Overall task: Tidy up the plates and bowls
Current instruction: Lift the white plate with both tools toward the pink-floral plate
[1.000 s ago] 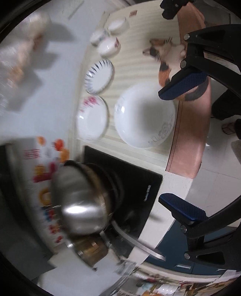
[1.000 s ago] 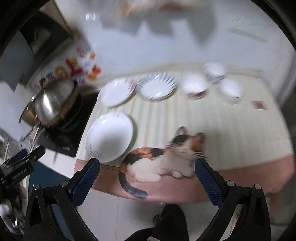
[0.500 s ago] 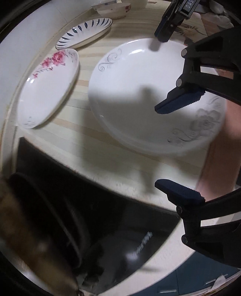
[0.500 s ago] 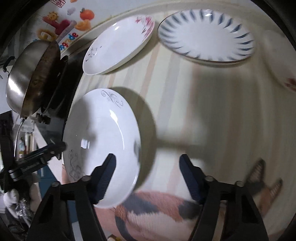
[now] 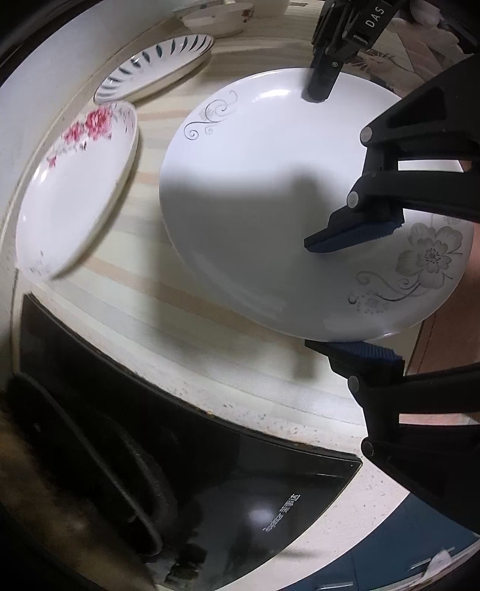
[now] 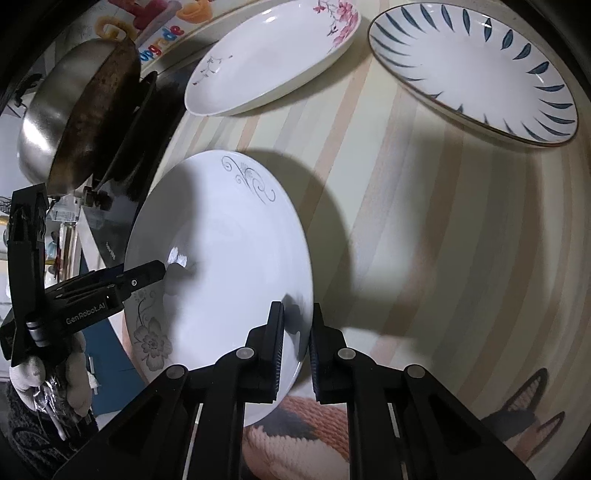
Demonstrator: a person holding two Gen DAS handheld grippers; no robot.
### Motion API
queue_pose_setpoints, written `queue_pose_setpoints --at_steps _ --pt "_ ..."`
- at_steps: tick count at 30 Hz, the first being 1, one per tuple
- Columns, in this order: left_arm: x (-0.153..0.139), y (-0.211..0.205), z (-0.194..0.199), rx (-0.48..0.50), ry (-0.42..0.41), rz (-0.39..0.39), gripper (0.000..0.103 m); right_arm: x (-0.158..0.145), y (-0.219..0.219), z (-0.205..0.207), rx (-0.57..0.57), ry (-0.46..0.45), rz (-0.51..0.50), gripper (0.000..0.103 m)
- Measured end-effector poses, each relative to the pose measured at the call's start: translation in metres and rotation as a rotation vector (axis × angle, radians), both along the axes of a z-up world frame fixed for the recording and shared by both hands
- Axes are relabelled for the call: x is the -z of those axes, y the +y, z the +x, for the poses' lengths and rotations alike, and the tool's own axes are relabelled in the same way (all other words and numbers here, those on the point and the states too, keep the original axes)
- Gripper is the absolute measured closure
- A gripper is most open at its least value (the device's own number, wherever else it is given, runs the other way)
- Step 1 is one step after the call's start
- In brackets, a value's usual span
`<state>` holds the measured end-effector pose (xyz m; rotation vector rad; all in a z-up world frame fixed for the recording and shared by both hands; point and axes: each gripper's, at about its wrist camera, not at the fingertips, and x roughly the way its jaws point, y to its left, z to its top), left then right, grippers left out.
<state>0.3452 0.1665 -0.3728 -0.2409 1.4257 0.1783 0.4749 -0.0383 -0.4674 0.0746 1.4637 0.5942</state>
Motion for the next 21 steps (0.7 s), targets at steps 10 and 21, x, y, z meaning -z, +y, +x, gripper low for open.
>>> queue_pose_setpoints --at_steps 10,21 --pt "-0.035 -0.061 0.002 0.070 -0.045 -0.027 0.060 -0.031 -0.063 -0.015 0.052 -0.017 0.021 0.089" --pt "-0.017 -0.113 0.025 0.183 -0.033 -0.068 0.060 -0.030 -0.150 -0.032 0.168 -0.020 -0.008 0.089"
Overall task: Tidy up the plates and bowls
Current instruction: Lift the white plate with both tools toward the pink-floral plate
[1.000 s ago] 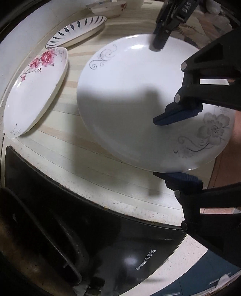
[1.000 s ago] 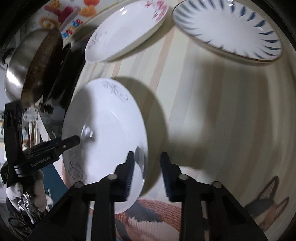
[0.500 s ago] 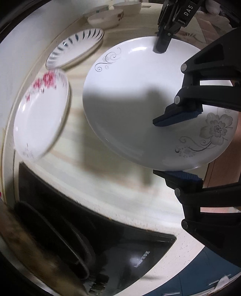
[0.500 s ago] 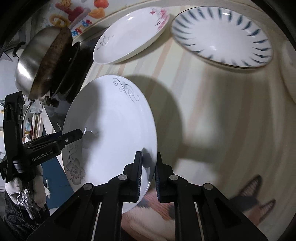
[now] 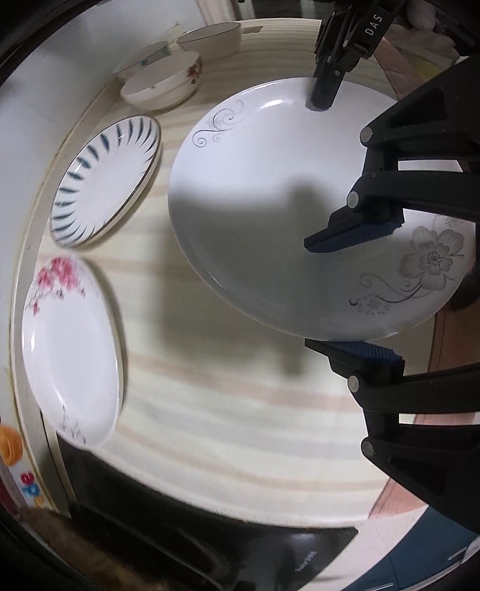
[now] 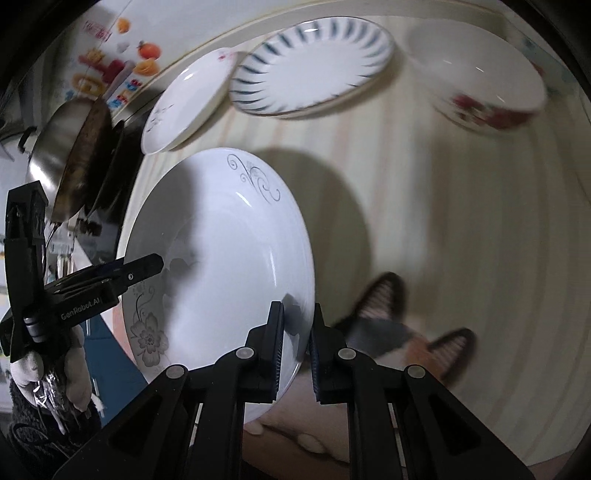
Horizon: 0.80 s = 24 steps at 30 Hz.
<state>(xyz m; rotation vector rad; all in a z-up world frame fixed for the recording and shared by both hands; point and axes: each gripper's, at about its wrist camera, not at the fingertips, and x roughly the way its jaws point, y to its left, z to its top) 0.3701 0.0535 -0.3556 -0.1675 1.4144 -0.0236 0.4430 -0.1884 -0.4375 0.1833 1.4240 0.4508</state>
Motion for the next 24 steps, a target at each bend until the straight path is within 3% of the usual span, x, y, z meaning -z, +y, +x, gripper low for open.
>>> queue_pose_setpoints --at_steps 13,24 --pt "0.021 -0.011 0.014 0.080 0.036 0.011 0.060 0.025 -0.024 -0.002 0.080 0.010 -0.034 0.087" --pt "0.032 -0.021 0.030 0.134 0.040 0.037 0.060 0.020 -0.017 -0.002 0.131 -0.002 -0.073 0.086"
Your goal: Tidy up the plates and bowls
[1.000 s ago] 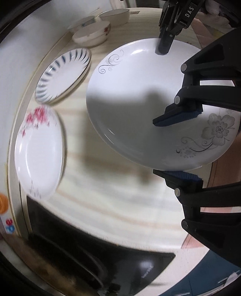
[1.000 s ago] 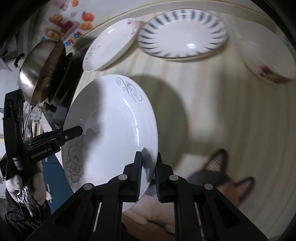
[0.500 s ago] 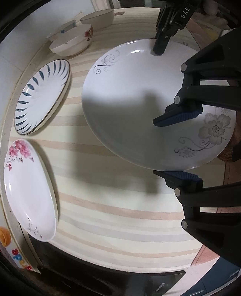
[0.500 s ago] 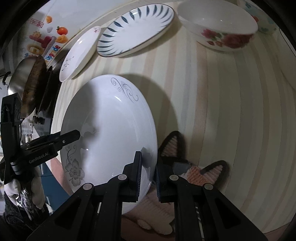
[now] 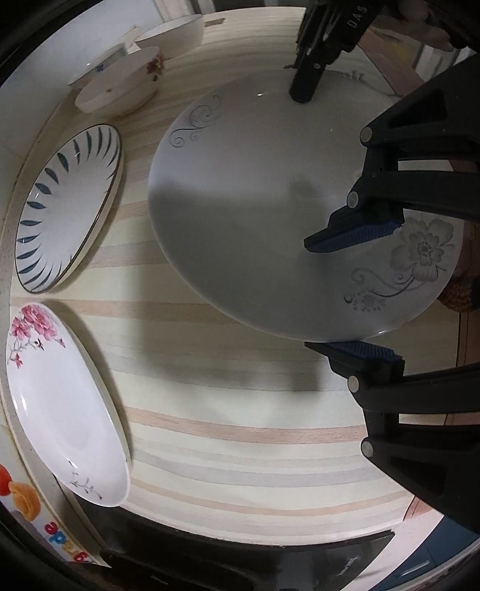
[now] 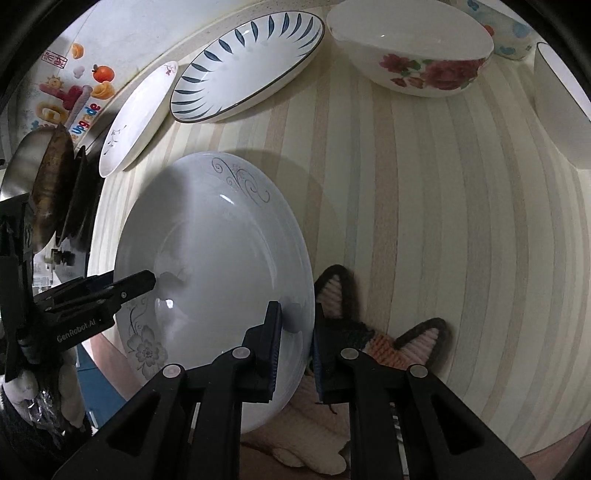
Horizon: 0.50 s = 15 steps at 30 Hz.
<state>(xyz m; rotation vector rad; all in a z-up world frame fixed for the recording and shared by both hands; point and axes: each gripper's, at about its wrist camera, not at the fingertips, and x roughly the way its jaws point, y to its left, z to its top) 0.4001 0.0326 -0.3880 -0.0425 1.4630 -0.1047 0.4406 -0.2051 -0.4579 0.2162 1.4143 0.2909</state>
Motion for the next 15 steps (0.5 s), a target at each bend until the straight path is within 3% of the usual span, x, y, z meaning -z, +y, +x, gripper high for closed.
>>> queue_pose_setpoints --at_steps 6,10,13,15 --pt "-0.015 0.010 0.000 0.020 -0.009 -0.012 0.060 -0.002 -0.002 0.000 0.028 0.052 0.011 0.085" --pt "-0.050 0.027 0.016 -0.019 -0.101 -0.001 0.060 -0.041 -0.012 0.002 0.067 0.013 0.002 0.085" --pt "-0.067 0.060 0.039 -0.112 -0.145 -0.022 0.060 -0.082 0.003 0.020 0.045 -0.060 0.042 0.072" --pt "-0.063 0.082 0.058 -0.184 -0.144 -0.044 0.060 -0.103 0.035 0.050 -0.027 -0.107 0.073 0.063"
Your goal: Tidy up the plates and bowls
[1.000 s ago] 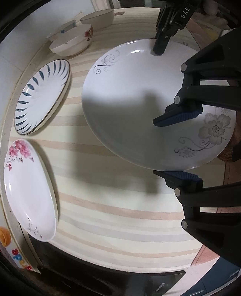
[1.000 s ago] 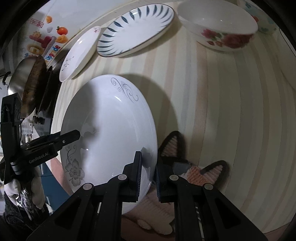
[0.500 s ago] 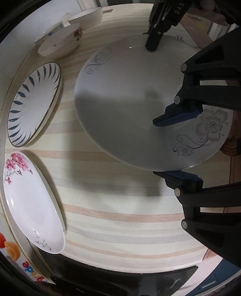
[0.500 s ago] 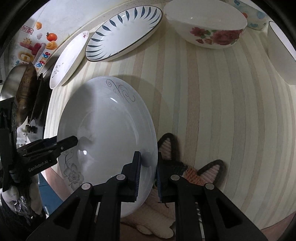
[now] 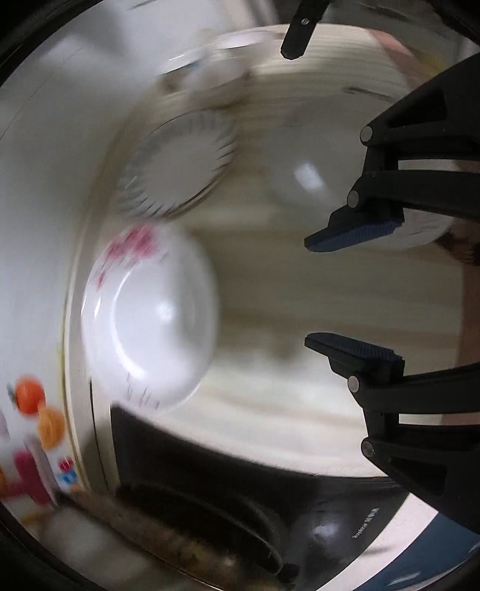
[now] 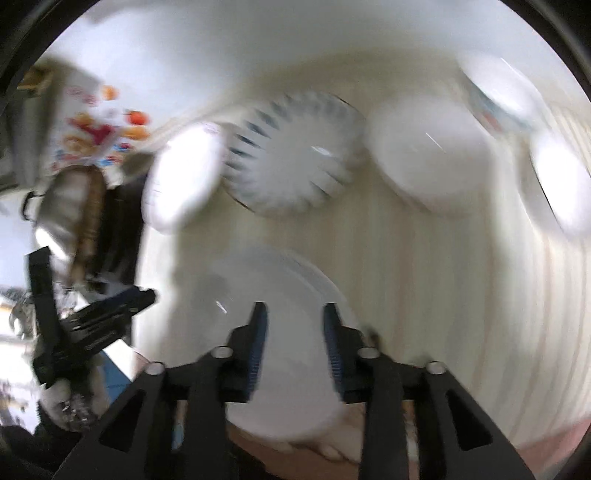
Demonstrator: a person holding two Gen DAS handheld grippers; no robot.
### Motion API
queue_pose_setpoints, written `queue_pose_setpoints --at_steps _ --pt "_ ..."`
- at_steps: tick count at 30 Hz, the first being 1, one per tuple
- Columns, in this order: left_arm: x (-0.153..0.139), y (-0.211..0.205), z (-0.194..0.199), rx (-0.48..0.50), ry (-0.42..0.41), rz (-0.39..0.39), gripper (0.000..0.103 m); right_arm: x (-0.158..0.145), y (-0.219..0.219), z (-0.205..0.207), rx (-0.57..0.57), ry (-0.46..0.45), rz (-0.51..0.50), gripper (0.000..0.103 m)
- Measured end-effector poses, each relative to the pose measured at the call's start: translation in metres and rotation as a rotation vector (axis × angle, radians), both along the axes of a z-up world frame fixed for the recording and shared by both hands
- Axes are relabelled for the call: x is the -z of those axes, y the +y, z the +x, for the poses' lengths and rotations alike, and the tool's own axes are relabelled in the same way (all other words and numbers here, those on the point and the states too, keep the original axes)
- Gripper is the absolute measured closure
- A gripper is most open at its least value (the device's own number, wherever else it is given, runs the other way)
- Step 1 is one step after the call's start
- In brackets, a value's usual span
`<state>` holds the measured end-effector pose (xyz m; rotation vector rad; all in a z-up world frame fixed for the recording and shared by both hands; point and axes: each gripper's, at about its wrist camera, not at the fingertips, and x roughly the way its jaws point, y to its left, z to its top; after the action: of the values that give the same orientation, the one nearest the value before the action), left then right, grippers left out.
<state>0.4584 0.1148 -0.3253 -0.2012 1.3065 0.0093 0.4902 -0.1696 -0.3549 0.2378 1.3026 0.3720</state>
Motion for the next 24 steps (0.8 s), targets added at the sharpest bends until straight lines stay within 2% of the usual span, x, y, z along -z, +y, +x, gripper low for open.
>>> queue_pose_setpoints --at_steps 5,9,13,16,18,19,20,21,24 --pt "0.027 0.042 0.039 -0.162 0.020 -0.061 0.060 -0.007 0.081 0.088 -0.119 -0.094 -0.016 0.062" --pt "0.048 0.054 0.065 -0.213 0.042 -0.049 0.060 0.012 0.143 0.168 -0.221 -0.114 -0.052 0.063" --pt "0.063 0.065 0.078 -0.244 0.063 -0.061 0.060 0.038 0.183 0.219 -0.293 -0.089 -0.111 0.063" --pt "0.071 0.069 0.086 -0.260 0.063 -0.068 0.060 0.060 0.196 0.241 -0.309 -0.065 -0.149 0.063" --pt "0.077 0.073 0.092 -0.269 0.059 -0.067 0.062 0.071 0.200 0.250 -0.310 -0.044 -0.162 0.068" --pt "0.079 0.075 0.094 -0.272 0.051 -0.068 0.069 0.077 0.202 0.254 -0.313 -0.032 -0.170 0.073" --pt "0.079 0.077 0.095 -0.271 0.042 -0.072 0.071 0.083 0.204 0.257 -0.320 -0.023 -0.167 0.081" --pt "0.080 0.077 0.097 -0.270 0.040 -0.065 0.072 0.086 0.206 0.260 -0.329 -0.018 -0.160 0.084" --pt "0.081 0.077 0.101 -0.265 0.036 -0.052 0.072 0.087 0.204 0.259 -0.343 -0.043 -0.143 0.085"
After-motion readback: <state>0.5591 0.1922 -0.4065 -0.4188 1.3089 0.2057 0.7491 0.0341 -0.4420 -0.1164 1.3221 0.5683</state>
